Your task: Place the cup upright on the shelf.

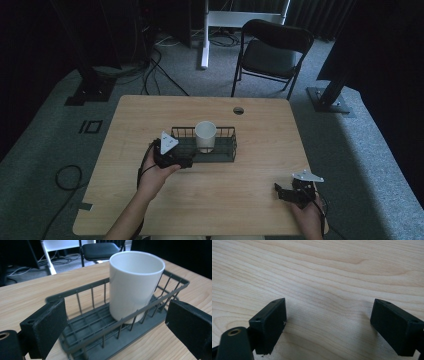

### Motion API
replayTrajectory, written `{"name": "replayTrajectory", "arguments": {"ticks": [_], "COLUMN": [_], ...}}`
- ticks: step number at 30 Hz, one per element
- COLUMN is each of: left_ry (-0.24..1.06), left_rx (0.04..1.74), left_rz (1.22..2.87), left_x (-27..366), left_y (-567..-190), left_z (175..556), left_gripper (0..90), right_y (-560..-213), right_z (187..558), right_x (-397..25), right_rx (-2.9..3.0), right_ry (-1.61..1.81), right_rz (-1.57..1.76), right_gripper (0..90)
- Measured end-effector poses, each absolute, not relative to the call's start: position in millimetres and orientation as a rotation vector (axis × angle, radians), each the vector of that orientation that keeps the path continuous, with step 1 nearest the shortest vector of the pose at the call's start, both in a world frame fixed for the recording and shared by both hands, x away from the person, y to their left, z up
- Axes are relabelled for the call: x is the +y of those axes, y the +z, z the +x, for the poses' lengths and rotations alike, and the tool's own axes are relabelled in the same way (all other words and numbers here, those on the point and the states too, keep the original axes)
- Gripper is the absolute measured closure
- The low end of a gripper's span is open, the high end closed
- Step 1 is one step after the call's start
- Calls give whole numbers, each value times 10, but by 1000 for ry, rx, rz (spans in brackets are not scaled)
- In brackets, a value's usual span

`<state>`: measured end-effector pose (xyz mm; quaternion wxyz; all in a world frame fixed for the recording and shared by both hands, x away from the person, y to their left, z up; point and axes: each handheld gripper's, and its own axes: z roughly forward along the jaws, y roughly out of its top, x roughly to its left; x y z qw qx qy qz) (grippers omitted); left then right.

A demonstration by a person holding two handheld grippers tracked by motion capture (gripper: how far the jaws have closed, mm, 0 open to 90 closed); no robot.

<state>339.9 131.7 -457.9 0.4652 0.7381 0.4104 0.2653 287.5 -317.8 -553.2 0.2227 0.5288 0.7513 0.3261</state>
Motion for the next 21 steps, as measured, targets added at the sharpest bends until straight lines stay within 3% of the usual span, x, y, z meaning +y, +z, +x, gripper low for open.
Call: {"name": "replayTrajectory", "arguments": {"ticks": [21], "left_ry": [621], "left_rx": [1125], "left_rz": [1804], "left_x": [1775], "left_y": [-4895], "left_z": [3104], "left_gripper": [43], "right_y": [-5532], "right_z": [2875], "right_x": [-3178], "right_rx": [2075], "right_ry": [901], "right_rz": [1460], "right_gripper": [131]}}
